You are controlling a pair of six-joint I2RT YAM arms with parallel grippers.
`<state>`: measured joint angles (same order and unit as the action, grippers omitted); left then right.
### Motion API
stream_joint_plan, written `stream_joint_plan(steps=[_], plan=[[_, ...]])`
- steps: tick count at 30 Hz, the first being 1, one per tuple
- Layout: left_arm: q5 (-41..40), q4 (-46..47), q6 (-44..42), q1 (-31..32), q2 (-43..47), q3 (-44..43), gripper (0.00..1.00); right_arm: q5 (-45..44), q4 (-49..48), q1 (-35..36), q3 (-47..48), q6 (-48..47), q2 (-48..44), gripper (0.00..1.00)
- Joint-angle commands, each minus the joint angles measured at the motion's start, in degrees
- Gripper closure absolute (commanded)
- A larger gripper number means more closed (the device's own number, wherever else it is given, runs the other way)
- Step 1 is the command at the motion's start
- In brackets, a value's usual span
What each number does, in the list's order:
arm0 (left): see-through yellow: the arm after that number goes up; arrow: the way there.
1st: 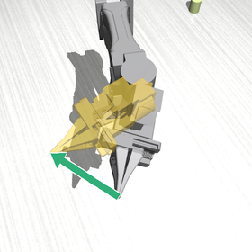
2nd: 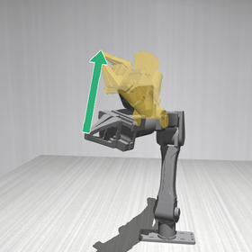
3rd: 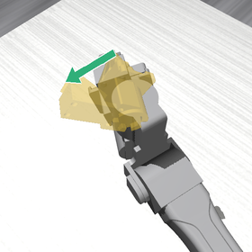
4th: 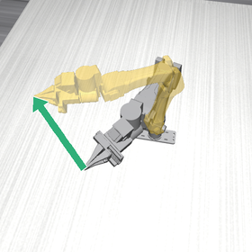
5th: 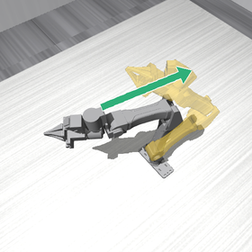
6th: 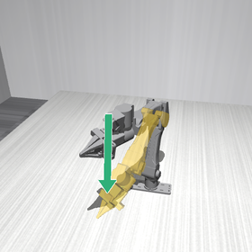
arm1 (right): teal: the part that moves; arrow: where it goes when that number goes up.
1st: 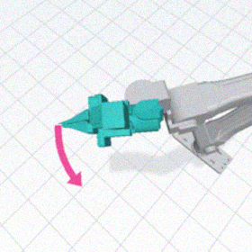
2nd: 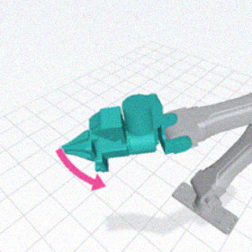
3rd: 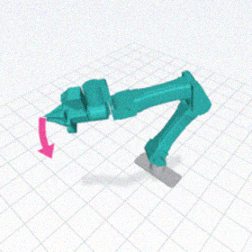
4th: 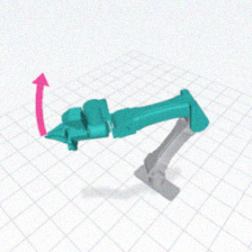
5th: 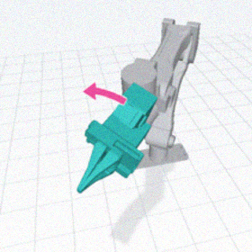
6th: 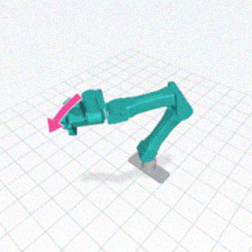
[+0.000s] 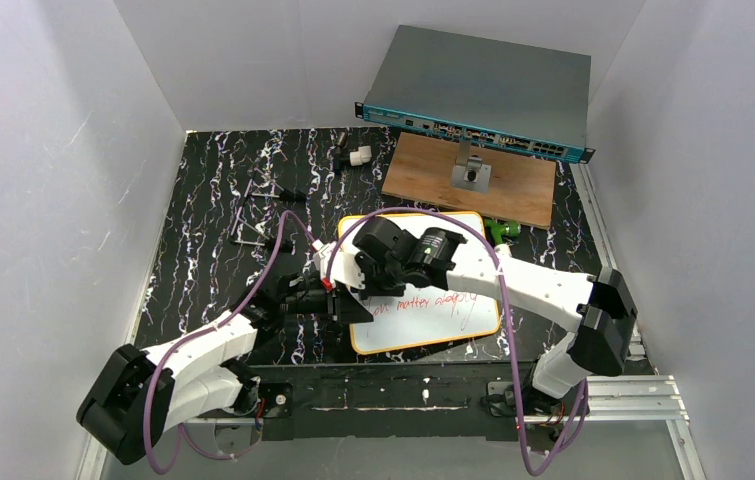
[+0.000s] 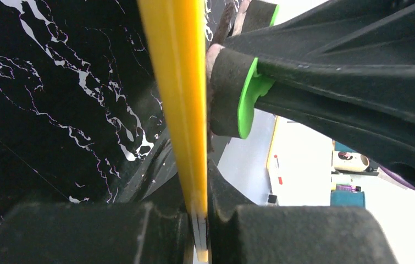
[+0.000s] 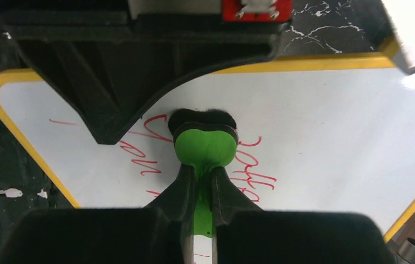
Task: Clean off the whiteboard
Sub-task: Erase the whiteboard at the center of the board.
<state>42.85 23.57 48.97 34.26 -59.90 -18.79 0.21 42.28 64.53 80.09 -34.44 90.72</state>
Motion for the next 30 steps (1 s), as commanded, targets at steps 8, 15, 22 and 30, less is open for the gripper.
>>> stream_joint_plan(steps=[8, 15, 22, 30], plan=[[0.7, 6.7, -4.7, 0.3, 2.2, -1.4, 1.00, -10.5, -3.8, -1.9, -0.1, 4.4, 0.5, 0.99], [0.5, 6.2, -4.8, 0.3, 2.5, -1.5, 1.00, -5.0, -0.1, -1.4, 1.9, 3.0, 2.0, 0.99], [0.7, 7.1, -4.8, 0.3, 2.2, -1.2, 1.00, 6.6, 6.9, -0.9, -4.1, -5.0, -1.3, 0.99], [0.5, 7.4, -4.5, 0.3, 2.8, -0.8, 1.00, -8.1, -1.8, -3.8, -1.7, 2.2, -0.1, 0.99]])
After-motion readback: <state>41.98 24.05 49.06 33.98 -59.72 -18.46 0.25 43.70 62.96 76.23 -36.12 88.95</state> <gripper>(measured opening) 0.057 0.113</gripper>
